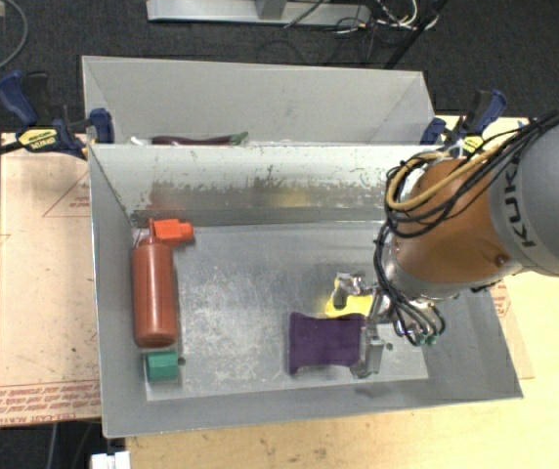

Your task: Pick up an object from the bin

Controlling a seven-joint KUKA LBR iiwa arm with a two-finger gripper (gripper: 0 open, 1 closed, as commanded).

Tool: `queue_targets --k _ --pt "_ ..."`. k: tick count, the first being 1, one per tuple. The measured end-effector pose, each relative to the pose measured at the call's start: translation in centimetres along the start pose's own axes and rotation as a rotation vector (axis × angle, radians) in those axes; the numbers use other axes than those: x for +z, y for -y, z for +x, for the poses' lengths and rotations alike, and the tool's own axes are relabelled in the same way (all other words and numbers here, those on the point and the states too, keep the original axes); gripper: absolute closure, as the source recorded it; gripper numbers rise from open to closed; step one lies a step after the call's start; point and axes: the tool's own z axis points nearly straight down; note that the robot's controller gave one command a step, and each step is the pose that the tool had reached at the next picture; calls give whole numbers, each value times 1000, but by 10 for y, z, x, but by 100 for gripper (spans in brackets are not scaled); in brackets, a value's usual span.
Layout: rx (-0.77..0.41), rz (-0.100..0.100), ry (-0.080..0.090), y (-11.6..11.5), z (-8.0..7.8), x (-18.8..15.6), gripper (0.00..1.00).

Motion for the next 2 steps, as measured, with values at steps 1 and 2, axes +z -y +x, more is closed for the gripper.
queue_targets --k 1,2 --pt "83 -1 -5 -1 2 51 0" --pt "82 -1 3 -3 6 64 100"
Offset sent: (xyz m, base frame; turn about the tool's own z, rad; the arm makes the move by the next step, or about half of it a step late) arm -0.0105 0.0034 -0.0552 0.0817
